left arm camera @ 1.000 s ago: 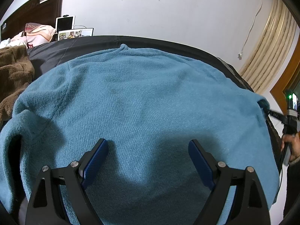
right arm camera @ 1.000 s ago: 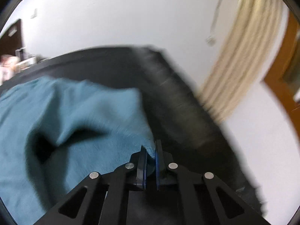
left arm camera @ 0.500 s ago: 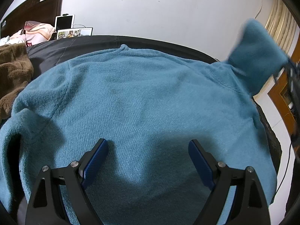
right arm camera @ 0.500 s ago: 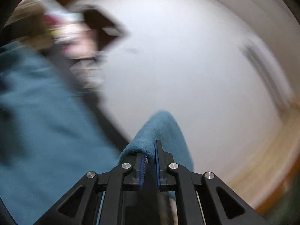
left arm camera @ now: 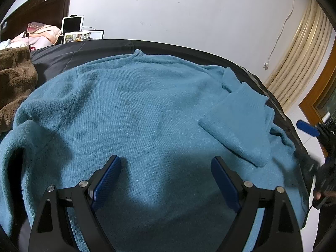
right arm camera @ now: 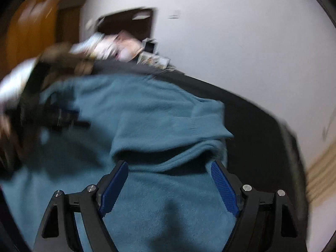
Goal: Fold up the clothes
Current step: 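Carry the sleeve across the sweater body with the right gripper and lay it down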
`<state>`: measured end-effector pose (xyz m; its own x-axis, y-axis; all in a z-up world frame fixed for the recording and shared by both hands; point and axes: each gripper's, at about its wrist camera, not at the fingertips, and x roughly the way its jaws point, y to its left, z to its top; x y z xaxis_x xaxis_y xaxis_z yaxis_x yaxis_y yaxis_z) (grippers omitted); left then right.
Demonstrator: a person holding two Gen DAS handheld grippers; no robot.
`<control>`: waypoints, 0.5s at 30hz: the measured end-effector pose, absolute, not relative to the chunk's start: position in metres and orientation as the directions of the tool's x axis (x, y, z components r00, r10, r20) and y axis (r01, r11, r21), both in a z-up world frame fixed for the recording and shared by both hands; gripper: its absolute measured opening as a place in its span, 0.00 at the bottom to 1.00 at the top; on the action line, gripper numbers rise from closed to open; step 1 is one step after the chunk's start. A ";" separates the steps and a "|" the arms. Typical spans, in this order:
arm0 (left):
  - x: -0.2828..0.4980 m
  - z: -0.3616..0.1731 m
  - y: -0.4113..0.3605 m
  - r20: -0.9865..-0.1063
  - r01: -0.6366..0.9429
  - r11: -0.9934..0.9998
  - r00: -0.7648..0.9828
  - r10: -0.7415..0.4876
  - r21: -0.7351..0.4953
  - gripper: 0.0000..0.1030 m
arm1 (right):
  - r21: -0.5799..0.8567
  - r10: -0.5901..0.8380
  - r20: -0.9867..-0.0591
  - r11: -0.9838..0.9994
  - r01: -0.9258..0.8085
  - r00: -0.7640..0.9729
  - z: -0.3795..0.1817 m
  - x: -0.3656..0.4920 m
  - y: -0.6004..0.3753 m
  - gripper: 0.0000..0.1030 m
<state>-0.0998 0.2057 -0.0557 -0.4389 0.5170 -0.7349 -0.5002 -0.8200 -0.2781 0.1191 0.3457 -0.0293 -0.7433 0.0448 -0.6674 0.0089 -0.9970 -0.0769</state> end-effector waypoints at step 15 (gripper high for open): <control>-0.100 -0.056 0.204 -0.732 -0.498 -0.819 -0.438 0.522 -0.286 0.87 | 0.392 -0.115 -0.725 -0.880 -0.269 -0.679 -0.068 -0.004 0.428 0.53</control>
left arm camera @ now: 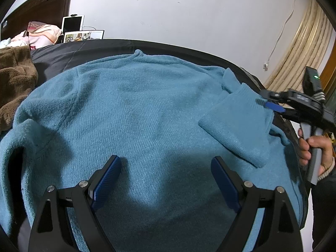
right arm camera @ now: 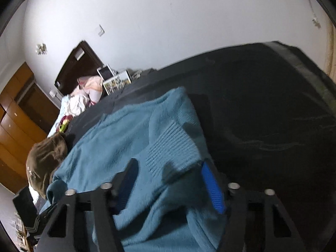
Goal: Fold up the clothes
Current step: 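Carry the sleeve across the sweater body with the right gripper and lay it down, then lift the sleeve again, lay its ribbed cuff on the sweater body, open right gripper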
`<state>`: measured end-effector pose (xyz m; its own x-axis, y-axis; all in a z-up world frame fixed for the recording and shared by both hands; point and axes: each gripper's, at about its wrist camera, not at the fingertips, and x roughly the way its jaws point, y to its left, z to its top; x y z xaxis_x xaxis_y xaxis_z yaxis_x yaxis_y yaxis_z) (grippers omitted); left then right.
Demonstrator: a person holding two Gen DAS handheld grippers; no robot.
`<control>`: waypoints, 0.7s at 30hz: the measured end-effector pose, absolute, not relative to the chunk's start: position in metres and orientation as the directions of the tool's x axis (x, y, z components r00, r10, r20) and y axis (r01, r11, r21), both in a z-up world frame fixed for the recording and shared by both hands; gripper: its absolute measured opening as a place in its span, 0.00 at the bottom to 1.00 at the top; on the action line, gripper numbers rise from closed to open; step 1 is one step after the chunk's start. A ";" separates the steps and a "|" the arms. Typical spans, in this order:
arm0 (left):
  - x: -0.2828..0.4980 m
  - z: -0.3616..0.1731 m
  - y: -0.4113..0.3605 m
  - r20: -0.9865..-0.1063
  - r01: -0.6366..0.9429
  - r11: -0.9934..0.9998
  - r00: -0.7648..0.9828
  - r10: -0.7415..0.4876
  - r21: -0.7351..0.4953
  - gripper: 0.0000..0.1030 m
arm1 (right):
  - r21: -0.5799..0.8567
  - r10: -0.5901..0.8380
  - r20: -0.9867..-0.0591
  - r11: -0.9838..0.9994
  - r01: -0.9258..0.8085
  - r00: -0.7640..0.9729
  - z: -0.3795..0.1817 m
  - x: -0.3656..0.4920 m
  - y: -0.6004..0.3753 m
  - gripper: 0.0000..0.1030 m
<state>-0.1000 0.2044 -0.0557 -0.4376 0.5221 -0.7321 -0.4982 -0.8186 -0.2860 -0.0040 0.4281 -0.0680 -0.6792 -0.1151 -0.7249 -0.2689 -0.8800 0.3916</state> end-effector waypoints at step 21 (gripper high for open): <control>-0.101 -0.056 0.205 -0.732 -0.499 -0.817 -0.435 0.525 -0.289 0.88 | 0.111 0.507 -0.489 -0.771 -0.627 -0.710 0.076 0.066 0.522 0.09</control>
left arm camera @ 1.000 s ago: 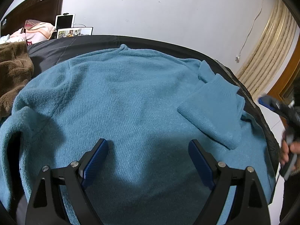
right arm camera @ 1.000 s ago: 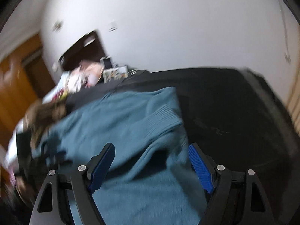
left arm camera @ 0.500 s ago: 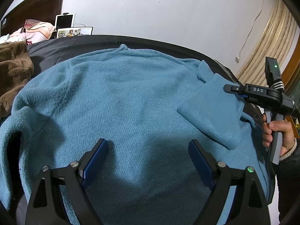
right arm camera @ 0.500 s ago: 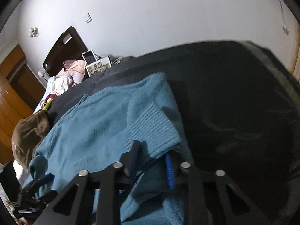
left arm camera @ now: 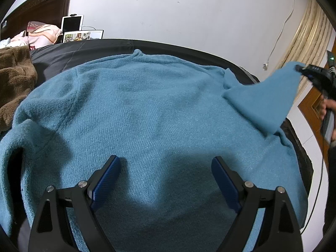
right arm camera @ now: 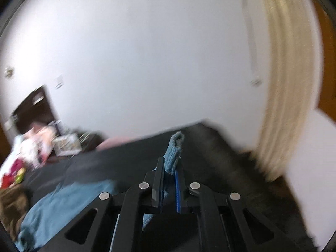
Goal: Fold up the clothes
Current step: 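Lift the sleeve again, lay its ribbed cuff on the sweater body, open right gripper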
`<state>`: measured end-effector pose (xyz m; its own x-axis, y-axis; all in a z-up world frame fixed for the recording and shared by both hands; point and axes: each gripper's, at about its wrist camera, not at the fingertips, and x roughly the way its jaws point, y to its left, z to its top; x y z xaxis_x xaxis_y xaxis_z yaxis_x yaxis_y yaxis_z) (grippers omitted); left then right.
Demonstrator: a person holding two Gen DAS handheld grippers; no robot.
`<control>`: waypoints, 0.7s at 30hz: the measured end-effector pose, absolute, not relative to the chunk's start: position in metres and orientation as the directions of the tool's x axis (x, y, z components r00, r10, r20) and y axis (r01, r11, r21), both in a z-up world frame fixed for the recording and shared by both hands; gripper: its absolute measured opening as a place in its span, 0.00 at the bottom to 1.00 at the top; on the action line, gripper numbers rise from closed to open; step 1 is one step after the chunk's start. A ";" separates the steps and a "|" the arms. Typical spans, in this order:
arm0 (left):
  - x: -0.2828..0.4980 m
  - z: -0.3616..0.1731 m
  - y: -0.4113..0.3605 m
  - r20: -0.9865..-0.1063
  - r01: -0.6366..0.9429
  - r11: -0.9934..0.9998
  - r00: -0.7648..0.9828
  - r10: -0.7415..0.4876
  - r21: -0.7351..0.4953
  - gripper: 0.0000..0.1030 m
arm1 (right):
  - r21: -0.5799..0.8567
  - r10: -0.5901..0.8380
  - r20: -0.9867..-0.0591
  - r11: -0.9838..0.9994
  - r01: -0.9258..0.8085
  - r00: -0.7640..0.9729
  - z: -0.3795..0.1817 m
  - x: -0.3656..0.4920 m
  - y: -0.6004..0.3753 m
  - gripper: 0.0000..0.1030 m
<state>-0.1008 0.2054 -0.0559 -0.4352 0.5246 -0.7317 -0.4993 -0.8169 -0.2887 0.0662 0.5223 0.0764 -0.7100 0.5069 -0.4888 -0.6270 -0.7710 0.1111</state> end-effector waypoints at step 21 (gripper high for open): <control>-0.099 -0.054 0.197 -0.717 -0.474 -0.817 -0.436 0.543 -0.330 0.88 | -0.086 0.398 -0.397 -0.913 -0.398 -0.827 0.099 -0.002 0.390 0.09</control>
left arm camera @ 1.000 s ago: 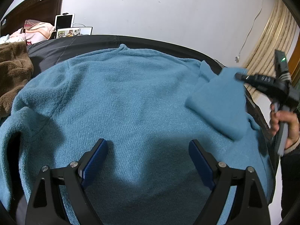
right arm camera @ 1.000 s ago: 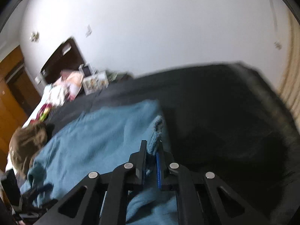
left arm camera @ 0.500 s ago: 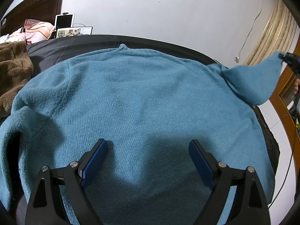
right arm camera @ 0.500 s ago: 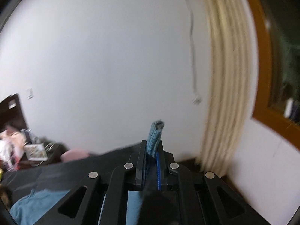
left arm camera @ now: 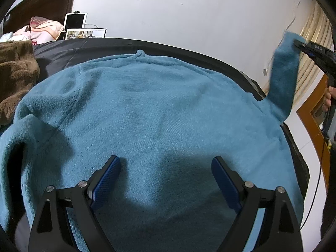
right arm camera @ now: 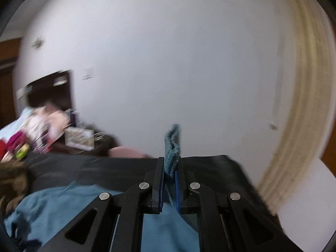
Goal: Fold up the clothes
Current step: 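Lift the sleeve again, lay its ribbed cuff on the sweater body, open right gripper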
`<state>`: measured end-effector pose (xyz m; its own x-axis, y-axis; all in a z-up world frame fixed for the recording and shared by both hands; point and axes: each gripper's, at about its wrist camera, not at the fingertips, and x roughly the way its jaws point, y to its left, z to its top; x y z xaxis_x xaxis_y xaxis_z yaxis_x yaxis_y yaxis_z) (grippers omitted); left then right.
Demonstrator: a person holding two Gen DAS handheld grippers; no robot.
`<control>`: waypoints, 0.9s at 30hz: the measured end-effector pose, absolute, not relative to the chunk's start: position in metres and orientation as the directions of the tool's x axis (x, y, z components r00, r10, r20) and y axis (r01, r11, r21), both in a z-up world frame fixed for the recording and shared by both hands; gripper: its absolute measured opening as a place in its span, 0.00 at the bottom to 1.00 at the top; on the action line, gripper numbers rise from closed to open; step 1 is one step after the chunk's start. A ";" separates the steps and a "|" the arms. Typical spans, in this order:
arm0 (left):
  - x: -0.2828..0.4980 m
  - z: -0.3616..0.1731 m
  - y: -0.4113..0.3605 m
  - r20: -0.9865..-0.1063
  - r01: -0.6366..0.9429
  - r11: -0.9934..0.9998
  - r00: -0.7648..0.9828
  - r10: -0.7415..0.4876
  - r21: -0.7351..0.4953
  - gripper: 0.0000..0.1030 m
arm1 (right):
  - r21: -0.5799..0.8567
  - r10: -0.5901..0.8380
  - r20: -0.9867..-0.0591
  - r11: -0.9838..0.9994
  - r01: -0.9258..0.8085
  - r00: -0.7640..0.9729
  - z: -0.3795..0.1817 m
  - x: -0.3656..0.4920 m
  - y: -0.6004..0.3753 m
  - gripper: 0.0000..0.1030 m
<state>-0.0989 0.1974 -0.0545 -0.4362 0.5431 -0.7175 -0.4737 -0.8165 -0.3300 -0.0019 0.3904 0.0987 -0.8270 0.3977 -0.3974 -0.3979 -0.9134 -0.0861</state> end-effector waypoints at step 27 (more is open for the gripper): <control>-0.106 -0.055 0.164 -0.688 -0.300 -0.858 -0.514 0.513 -0.416 0.88 | 0.230 -0.325 -0.639 -0.946 0.229 -0.697 -0.019 -0.057 0.210 0.10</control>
